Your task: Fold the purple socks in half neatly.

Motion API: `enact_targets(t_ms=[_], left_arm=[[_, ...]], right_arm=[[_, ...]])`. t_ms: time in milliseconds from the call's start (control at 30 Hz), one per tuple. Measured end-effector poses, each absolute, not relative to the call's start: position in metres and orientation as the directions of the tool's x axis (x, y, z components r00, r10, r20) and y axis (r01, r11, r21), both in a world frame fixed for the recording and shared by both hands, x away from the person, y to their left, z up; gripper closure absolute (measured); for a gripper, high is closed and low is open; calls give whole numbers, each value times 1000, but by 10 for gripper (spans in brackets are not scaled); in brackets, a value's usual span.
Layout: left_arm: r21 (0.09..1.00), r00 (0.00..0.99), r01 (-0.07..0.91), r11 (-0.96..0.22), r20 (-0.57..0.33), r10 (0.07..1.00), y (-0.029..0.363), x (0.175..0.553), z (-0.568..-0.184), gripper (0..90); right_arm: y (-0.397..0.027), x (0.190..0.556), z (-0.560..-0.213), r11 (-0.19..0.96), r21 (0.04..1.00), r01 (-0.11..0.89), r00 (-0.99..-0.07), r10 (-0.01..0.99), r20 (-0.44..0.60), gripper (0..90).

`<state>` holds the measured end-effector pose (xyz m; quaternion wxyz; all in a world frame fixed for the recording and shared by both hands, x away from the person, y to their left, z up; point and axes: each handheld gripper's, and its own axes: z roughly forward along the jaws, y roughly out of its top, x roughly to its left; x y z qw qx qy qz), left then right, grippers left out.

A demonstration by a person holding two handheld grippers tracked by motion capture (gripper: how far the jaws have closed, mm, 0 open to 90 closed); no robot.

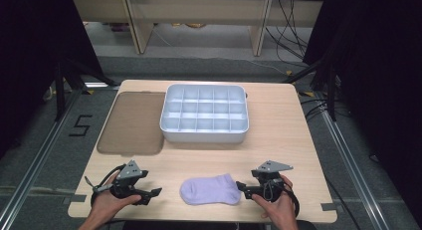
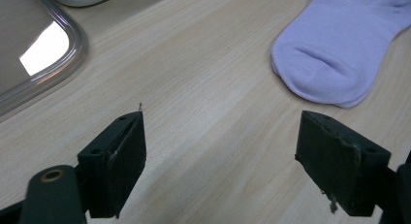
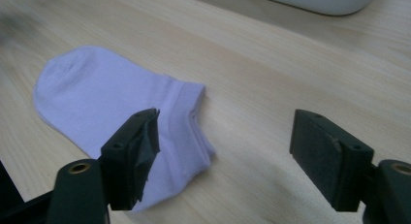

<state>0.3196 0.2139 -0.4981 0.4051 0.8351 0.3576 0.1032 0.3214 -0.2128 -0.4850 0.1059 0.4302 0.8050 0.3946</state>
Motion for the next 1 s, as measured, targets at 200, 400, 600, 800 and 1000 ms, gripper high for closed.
enact_targets(t_ms=[200, 400, 600, 800, 1000], left_arm=[[749, 739, 496, -439, -100, 666, 215, 321, -497, 178], [757, 732, 502, -418, -115, 671, 214, 321, -498, 179], [749, 741, 498, -438, -104, 664, 214, 321, -496, 178], [754, 745, 495, -431, -113, 658, 214, 322, -496, 165], [756, 736, 506, -414, -128, 665, 213, 322, -496, 165]], right_arm=[[-211, 320, -482, 348, 736, 580, -648, 745, 158, 394], [-207, 317, -479, 357, 747, 561, -665, 731, 150, 522], [-197, 314, -477, 371, 758, 536, -699, 699, 152, 710], [-173, 314, -478, 493, 742, 454, -769, 638, 46, 804], [-150, 317, -485, 554, 720, 419, -808, 589, 18, 839]])
